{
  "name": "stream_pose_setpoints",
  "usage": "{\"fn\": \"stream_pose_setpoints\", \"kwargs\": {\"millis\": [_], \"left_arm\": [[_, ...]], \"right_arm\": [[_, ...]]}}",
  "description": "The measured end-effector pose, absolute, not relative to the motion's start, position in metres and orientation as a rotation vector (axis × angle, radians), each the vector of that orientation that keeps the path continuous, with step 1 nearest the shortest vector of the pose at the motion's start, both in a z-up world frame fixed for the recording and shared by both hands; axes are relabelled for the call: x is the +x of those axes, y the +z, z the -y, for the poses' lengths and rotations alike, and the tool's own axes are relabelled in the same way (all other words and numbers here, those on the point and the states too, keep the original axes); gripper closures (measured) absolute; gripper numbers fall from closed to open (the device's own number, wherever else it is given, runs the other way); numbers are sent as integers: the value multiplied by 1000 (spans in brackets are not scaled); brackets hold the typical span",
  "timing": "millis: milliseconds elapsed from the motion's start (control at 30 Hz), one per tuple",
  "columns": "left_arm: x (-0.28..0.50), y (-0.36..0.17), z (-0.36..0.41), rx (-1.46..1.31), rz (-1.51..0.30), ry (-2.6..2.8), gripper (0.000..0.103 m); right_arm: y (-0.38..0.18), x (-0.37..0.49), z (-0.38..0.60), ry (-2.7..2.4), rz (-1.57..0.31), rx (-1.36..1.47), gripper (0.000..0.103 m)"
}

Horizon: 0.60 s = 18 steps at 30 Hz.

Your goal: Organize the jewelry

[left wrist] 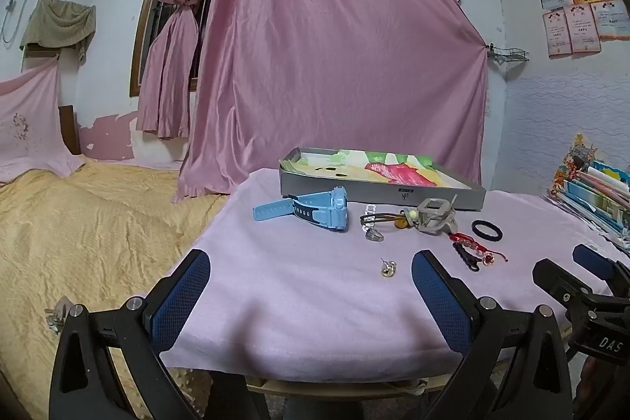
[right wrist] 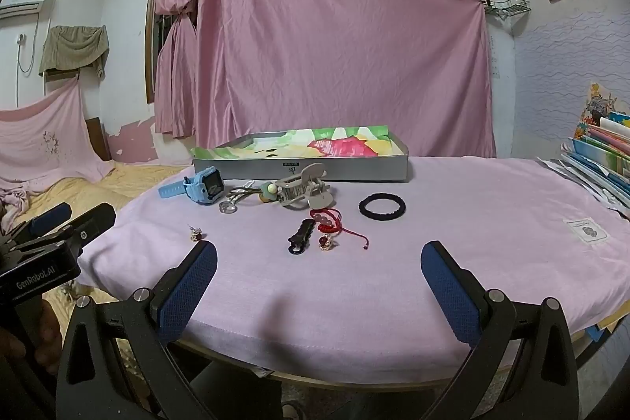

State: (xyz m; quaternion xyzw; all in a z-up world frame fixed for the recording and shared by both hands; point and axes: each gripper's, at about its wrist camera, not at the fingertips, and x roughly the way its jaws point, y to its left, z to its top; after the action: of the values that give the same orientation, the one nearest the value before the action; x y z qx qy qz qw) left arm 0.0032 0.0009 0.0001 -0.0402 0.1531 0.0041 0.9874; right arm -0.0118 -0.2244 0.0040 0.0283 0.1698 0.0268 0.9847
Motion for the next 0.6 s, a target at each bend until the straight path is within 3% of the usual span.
{"fn": "stream_pose_setpoints", "kwargs": {"millis": [600], "left_arm": [[4, 0, 1, -82, -308, 8, 0]], "right_arm": [[4, -12, 223, 53, -343, 58, 1]]}}
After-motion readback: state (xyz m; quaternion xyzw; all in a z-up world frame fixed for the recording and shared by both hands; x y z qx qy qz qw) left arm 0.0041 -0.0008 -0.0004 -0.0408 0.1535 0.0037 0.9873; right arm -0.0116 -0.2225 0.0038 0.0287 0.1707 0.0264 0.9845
